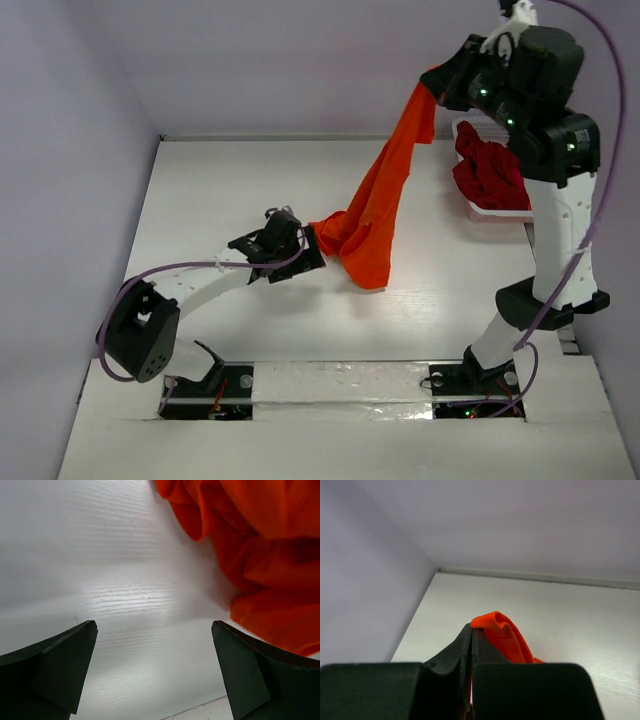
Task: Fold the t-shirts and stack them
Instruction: Flatten out the tshirt
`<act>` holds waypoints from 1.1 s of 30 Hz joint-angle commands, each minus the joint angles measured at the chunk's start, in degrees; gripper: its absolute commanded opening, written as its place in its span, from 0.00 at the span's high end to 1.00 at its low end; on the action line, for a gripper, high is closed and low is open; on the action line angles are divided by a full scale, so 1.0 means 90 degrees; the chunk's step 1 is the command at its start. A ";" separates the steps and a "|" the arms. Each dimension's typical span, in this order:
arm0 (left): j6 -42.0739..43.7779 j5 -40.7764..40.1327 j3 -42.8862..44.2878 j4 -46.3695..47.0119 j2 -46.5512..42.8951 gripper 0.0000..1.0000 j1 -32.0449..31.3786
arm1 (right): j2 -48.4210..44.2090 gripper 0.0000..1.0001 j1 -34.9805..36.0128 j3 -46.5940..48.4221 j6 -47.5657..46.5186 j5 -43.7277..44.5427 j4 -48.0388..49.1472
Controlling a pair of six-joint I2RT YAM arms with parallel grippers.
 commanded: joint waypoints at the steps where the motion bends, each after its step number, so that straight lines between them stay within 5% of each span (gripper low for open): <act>1: 0.0148 -0.0022 0.0150 0.0120 0.0349 0.01 -0.0482 | -0.0493 1.00 -0.0421 0.0358 0.0109 -0.0149 0.0491; 8: 0.0353 -0.0674 0.1097 -0.0251 0.1570 0.01 -0.1723 | -0.0581 1.00 -0.0774 0.0251 0.0138 -0.0335 0.0511; 33: 0.0851 -0.1330 0.3013 0.1311 0.2470 0.01 -0.3042 | -0.0757 1.00 -0.0911 -0.0101 0.0168 -0.0570 0.0560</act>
